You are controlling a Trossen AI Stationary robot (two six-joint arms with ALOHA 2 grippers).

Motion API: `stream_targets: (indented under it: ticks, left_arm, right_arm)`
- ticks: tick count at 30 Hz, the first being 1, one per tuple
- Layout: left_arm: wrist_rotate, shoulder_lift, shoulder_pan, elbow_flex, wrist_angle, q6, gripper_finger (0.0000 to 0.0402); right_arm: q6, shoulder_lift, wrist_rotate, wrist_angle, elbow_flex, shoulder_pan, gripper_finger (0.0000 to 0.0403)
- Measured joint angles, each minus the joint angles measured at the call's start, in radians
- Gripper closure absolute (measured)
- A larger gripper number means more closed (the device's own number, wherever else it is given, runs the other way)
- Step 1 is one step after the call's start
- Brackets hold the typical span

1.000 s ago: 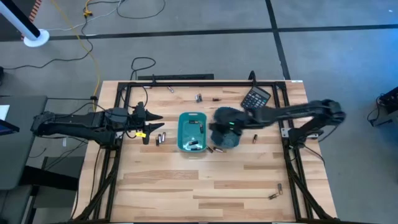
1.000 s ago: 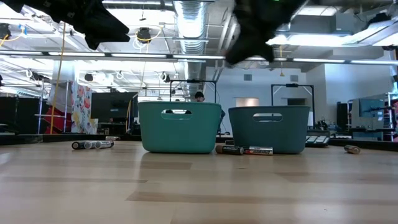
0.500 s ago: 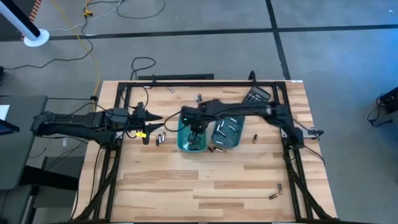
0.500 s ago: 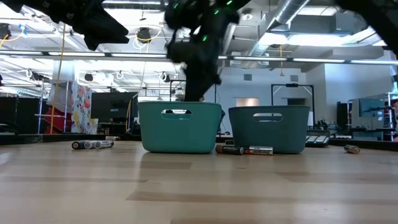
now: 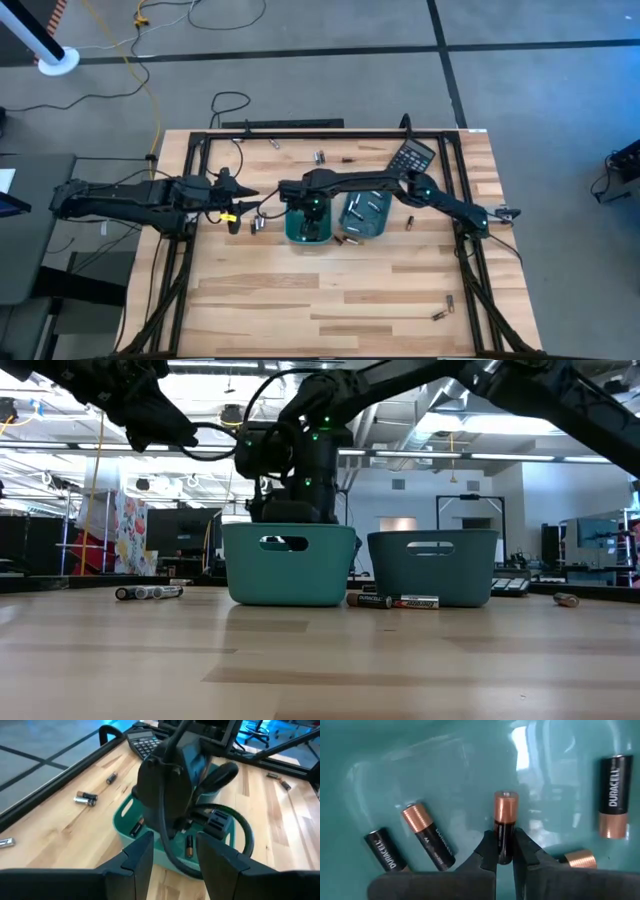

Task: Sort batteries
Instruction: Put the black battery into the green bin

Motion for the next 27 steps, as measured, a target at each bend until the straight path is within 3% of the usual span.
stream_targets:
  ticks: [14,27]
  left_arm:
    - [0.000,0.000,0.000,0.000,-0.005,0.008,0.0260]
    - [-0.002,0.000,0.000,0.000,0.000,0.008,0.0260]
  right_arm:
    - [0.018,-0.002,0.002,0.013,-0.003,-0.005,0.0303]
    - [0.047,-0.106,0.002,0.002,-0.006,-0.018,0.0294]
